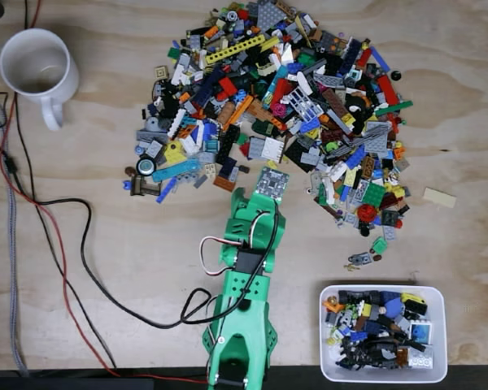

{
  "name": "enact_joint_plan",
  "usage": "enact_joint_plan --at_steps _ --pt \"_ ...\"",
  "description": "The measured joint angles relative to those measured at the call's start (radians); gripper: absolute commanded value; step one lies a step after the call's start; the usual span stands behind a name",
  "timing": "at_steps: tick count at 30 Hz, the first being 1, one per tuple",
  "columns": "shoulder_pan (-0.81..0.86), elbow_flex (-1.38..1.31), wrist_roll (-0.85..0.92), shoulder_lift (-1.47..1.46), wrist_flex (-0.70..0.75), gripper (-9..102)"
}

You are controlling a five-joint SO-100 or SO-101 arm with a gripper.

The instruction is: Find the closest Lego and put it in the bin.

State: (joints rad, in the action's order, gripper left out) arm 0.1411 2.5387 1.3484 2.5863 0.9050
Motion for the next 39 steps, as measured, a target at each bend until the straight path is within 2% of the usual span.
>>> enact_joint_plan --at_steps 7,17,21,24,30,36,39 --pt "-0.057 -0.002 -0.120 -0.009 0.072 20" --pt "-0.063 -0.002 -0.138 -0.011 0.072 20" --pt "-0.034 -0.055 -0.167 -0.129 0.110 20" --pt "0.075 -0.239 -0.239 -0.365 0.213 20" --pt "0.434 -0.557 -0.382 -0.718 0.379 21" --pt "0.635 -0.592 -0.488 -0.850 0.387 21" --pt "0.663 -0.592 -0.509 -0.861 0.368 21"
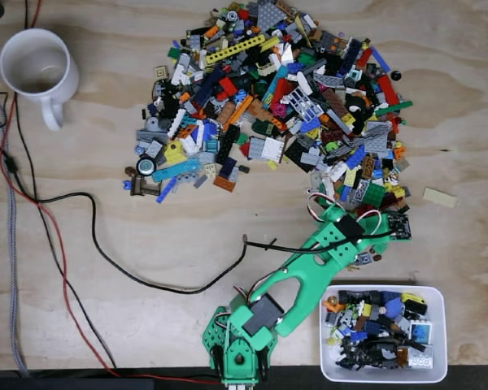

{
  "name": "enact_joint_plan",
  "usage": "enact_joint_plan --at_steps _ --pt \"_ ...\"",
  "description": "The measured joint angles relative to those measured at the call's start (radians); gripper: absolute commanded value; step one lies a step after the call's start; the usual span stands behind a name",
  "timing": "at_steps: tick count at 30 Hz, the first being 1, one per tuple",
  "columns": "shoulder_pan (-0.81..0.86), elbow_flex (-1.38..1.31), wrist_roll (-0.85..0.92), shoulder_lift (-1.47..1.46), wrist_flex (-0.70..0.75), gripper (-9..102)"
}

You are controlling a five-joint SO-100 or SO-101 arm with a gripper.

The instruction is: Find the closest Lego and put it in the bin.

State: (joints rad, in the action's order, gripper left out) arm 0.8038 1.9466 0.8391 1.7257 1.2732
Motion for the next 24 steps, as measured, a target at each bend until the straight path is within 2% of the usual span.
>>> enact_joint_plan --at_steps 3,11,24 --pt "0.043 0.020 -0.020 -0.037 -0.097 21" --pt "0.123 0.109 -0.005 -0.054 -0.225 21" --pt "0.221 0.132 0.101 -0.101 -0.324 21"
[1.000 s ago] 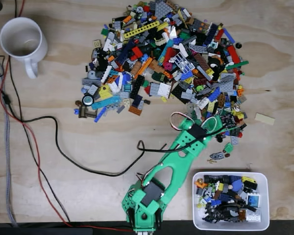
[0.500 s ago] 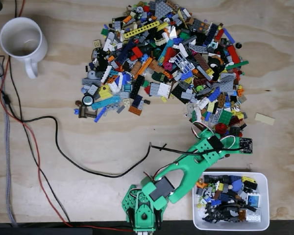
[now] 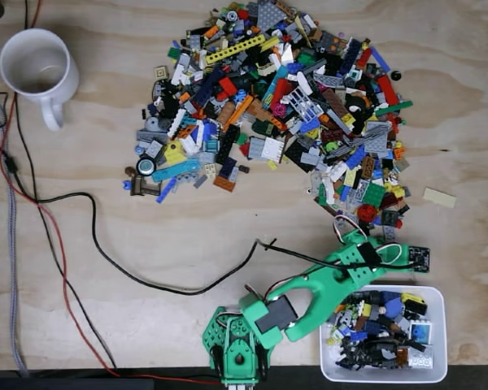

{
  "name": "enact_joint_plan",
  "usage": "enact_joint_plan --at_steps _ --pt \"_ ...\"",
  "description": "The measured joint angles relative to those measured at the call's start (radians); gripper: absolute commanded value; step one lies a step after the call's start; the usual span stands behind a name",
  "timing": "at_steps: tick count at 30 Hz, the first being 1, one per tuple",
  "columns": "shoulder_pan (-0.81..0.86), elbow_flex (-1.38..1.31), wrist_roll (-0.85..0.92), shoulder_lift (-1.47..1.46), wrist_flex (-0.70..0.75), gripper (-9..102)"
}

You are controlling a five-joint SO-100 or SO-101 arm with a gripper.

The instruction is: Find the closest Lego and put it in the bin.

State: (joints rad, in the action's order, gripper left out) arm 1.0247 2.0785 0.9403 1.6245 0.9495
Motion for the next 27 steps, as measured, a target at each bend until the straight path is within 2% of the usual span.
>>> enact_joint_plan --at_steps 6,12,19,27 --pt "0.034 -0.003 0.078 -0.038 -0.049 16" --pt "0.037 -0.005 0.123 -0.060 -0.083 6" --pt "0.026 -0.012 0.124 -0.063 -0.078 4" --pt "-0.114 -0.011 0.069 -0.012 0.012 3"
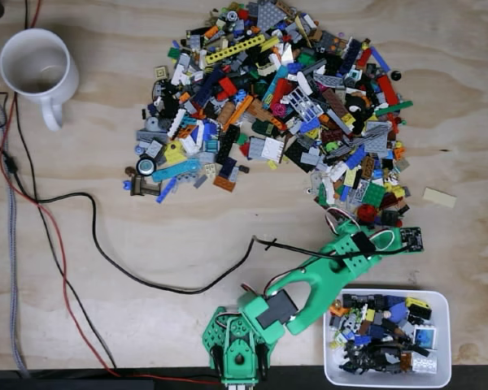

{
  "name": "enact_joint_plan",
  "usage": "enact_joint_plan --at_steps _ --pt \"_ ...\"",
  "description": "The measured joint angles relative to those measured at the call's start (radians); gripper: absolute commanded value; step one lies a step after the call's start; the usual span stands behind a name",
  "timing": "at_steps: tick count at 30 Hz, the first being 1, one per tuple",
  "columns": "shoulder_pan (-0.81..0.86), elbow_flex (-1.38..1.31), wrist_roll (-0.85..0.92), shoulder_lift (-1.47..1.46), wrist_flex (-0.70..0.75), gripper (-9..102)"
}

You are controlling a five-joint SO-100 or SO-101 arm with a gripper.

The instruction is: Find the closest Lego and put it in the bin.

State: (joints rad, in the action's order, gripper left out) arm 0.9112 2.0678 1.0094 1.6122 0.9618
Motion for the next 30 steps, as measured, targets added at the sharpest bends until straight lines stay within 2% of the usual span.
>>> enact_joint_plan --at_steps 6,12,16,20,23,27,30 --pt "-0.117 -0.156 -0.048 0.084 0.175 4" --pt "-0.091 -0.377 -0.020 0.160 0.371 4" --pt "0.089 -0.408 0.109 0.209 0.405 4" --pt "0.379 -0.408 0.253 0.224 0.371 5" --pt "0.512 -0.408 0.310 0.224 0.342 5" --pt "0.643 -0.357 0.353 0.247 0.299 18" --pt "0.653 -0.284 0.359 0.273 0.238 29"
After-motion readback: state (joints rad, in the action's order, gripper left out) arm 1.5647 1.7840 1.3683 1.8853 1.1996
